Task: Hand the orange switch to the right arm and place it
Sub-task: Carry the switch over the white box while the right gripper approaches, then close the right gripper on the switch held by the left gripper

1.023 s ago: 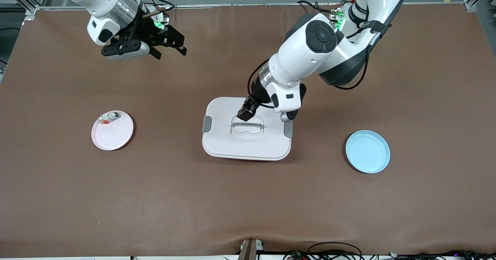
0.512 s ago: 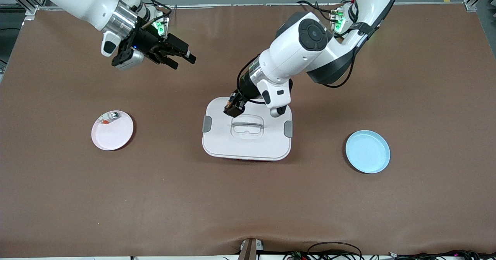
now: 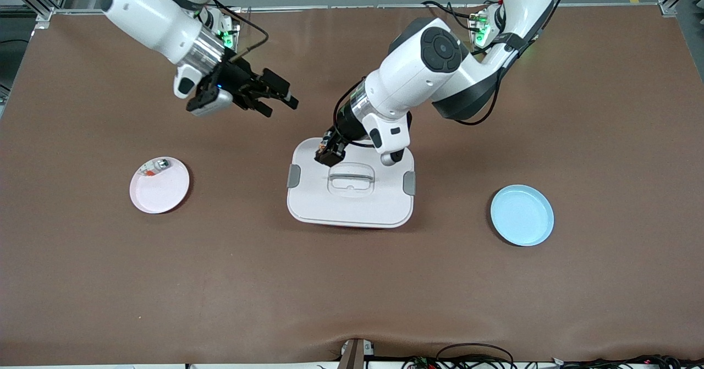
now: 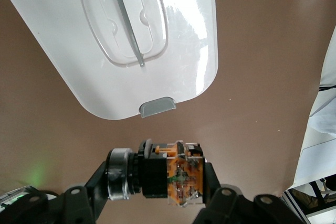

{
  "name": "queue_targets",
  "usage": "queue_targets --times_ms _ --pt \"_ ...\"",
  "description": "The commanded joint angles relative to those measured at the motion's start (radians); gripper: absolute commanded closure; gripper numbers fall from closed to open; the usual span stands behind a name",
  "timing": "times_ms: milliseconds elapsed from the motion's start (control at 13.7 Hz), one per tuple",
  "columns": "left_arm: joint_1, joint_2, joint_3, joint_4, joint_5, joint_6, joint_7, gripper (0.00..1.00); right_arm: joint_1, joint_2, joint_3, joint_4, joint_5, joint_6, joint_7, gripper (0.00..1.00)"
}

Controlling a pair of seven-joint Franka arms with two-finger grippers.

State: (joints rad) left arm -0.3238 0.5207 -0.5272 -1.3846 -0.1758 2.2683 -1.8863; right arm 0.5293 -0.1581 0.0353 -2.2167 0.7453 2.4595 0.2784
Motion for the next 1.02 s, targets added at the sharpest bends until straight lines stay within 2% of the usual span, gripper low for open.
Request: queue_targets --times_ms 0,292,512,950 --pt "-0.012 0.013 0.003 0.032 -0.019 0.002 -0.019 1.00 0.024 0.058 -0.009 0.070 0.029 0.002 -0.062 0.00" --pt "-0.012 0.013 0.004 0.033 -0.021 0.002 -0.020 1.00 0.035 0.103 -0.008 0.100 0.052 0.053 -0.084 0.00" --pt "-0.011 0.027 0.004 0.045 -0.027 0.002 -0.027 1.00 0.037 0.141 -0.008 0.121 0.178 0.078 -0.087 0.00" --pt "-0.011 0.033 0.006 0.049 -0.033 0.002 -0.031 1.00 0.041 0.212 -0.008 0.196 0.213 0.078 -0.079 0.00"
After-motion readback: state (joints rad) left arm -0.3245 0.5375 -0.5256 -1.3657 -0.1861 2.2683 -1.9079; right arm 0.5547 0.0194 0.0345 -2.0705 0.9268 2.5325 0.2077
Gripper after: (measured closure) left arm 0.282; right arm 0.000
